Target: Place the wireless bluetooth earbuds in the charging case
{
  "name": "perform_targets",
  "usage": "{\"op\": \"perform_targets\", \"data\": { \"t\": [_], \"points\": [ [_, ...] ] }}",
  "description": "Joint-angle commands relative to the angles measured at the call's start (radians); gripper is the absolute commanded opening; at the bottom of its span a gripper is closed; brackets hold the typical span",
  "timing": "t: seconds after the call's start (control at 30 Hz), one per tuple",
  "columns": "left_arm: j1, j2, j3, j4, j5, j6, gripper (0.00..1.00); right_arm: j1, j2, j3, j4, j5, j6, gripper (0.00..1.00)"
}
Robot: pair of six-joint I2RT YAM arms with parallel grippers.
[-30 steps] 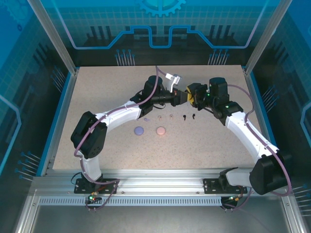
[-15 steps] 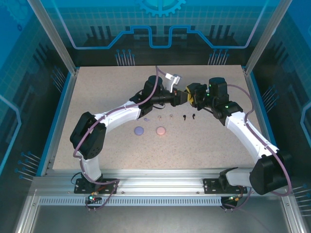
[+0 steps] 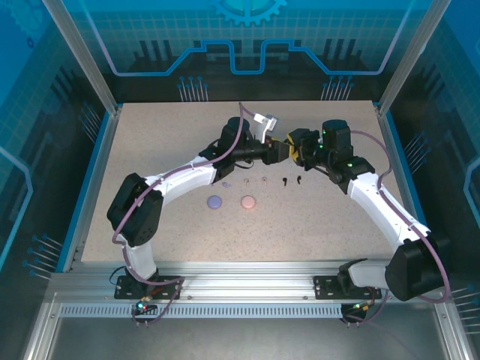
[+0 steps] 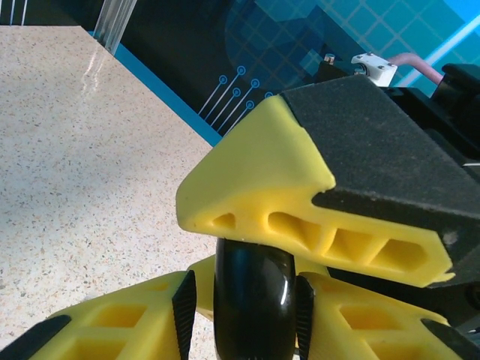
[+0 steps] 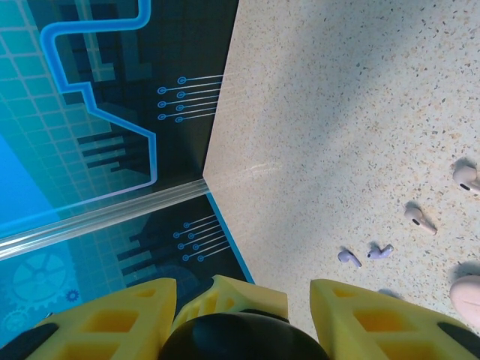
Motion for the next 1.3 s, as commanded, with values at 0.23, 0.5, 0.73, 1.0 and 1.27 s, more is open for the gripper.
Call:
{"op": "perform_targets", "data": {
  "t": [0.23, 0.5, 0.73, 1.0, 1.27],
  "points": [
    [0.014, -0.048, -0.016, 0.064, 0.004, -0.004, 0.33, -0.005, 0.005, -0.005, -0.022, 0.004, -0.008, 0.38],
    [0.015, -0.029, -0.004, 0.078, 0.026, -0.025, 0.24, -0.005, 0.012, -0.006, -0.012, -0.012, -0.006, 0.37],
    [0.014, -0.014, 0.008, 0.087, 0.045, -0.041, 0.05, -0.007, 0.01, -0.004, -0.006, -0.021, -0.008, 0.38],
    [0.014, -0.008, 0.007, 0.081, 0.037, -0.054, 0.0, -0.065, -0.009, 0.036, -0.03, -0.053, -0.113, 0.83],
    [0.051, -0.029, 0.005, 0.039, 0.093, -0.053, 0.0, -0.238, -0.143, -0.027, -0.038, -0.227, -0.525, 0.86]
  ]
}}
